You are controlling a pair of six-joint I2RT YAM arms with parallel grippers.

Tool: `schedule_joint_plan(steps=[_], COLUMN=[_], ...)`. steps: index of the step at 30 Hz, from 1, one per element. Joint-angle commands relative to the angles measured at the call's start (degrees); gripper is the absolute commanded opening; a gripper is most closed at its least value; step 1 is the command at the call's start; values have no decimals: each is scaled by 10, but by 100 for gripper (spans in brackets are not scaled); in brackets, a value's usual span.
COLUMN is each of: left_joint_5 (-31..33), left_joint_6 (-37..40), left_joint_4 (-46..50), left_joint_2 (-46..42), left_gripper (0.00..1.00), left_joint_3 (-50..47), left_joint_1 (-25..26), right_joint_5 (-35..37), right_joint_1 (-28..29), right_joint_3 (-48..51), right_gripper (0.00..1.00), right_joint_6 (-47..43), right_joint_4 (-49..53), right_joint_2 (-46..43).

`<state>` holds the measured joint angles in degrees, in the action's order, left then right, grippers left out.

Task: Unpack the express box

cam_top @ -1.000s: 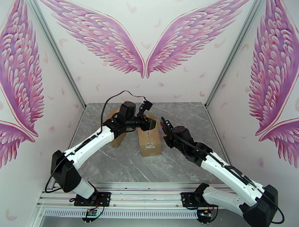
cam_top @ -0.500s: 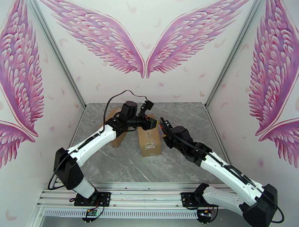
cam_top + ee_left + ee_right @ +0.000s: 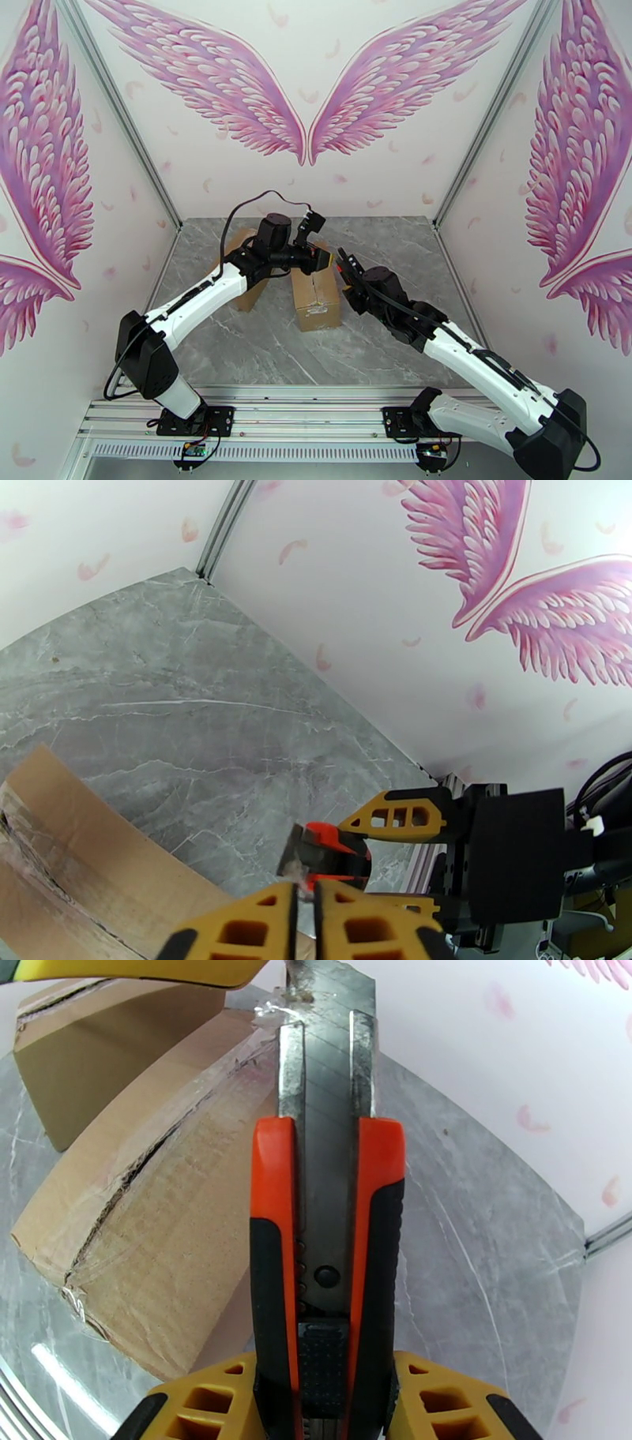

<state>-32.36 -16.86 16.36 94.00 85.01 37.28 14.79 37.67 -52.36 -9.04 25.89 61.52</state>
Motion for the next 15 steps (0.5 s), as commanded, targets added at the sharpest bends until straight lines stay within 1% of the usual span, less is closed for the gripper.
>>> schedule_joint_plan(steps=[1, 4, 10, 15], left_joint_5=[-10, -14, -24, -16], left_joint_6=[3, 6, 13, 19], left_joint_4=[-9, -15, -16, -13], left_joint_2=[8, 5, -17, -47], left_gripper=[0, 0, 0, 0], left_joint_3=[24, 22, 3, -28], left_joint_1=[-3, -3, -3, -3], right_joint_5=[-2, 6, 87, 96], right_joint_1=[5, 5, 4, 2], right_joint_3=[-6, -3, -13, -20], right_gripper=[22, 21, 17, 17], right_joint_6=[2, 6, 29, 32], right_joint_4=[-18, -22, -16, -18], right_joint_2=[1, -1, 10, 18])
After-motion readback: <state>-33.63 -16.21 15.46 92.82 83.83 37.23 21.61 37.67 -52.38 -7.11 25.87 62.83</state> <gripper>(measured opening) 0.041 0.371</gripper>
